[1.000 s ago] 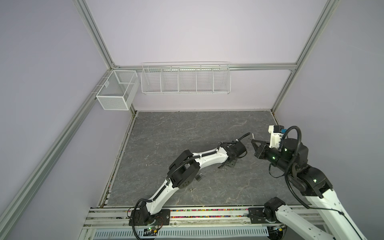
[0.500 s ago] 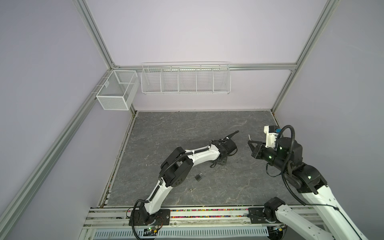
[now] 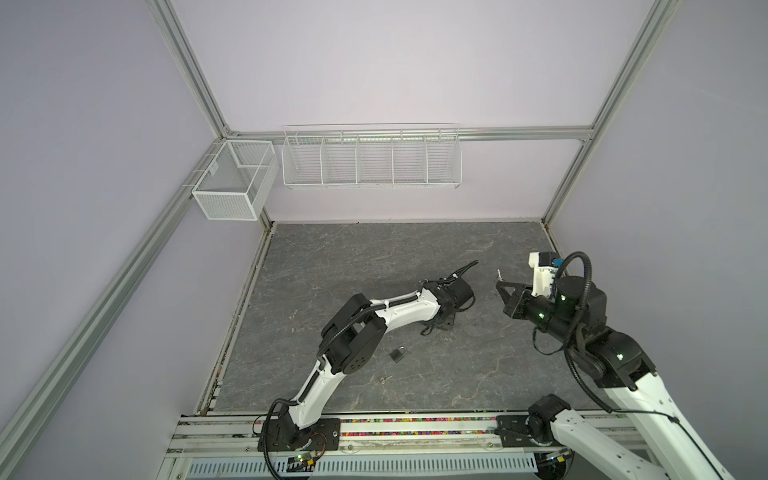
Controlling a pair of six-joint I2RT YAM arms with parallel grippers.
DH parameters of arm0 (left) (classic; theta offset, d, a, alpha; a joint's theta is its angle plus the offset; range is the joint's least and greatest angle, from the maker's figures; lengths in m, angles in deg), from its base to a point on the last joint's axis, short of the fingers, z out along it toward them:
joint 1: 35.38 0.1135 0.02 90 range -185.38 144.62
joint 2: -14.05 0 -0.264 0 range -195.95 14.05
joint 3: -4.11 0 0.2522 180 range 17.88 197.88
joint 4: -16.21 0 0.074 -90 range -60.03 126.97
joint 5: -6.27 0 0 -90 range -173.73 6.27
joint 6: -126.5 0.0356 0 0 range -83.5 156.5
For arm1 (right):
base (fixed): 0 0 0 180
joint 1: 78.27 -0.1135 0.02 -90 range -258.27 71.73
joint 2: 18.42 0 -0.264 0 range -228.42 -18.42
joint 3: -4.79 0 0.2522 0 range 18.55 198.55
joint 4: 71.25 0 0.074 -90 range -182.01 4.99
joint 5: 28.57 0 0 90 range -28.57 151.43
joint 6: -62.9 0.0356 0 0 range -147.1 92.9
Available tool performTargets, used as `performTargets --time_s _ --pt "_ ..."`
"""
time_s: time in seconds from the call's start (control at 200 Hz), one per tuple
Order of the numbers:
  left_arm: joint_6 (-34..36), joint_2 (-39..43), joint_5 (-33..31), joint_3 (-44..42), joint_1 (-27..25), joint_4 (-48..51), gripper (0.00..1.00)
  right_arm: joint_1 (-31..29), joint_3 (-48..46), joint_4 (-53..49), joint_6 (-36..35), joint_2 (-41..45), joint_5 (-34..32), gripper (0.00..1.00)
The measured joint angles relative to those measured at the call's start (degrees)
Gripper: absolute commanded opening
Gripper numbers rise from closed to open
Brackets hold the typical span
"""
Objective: Unlock with the key
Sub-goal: 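Lift the black padlock with the left gripper while the right gripper holds the key, then raise the padlock with the left gripper while the right gripper brings the key toward it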
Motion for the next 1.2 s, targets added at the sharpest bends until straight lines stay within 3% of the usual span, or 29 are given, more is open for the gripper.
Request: performTargets --time_s 0.35,0.45,0.775,1.2 --pt "0.24 0.24 -0.74 -0.68 0.0 -0.85 0.15 0.0 -0.33 -0.46 -0.04 -0.48 1.14 0.07" --pt "0.24 0.63 -0.72 -1.25 0.0 -1.44 0.0 0.0 -0.37 -1.36 -0.11 -1.01 1.33 0.07" --pt "-1.42 3.63 -0.66 -3.65 2.27 -0.31 0.0 0.0 -1.18 -6.47 -0.74 -2.16 1.68 0.07" --pt "-8.02 24.3 -1.77 -9.25 4.72 -2.8 0.0 -3.61 -12.98 -2.27 2.23 -3.5 3.41 0.07"
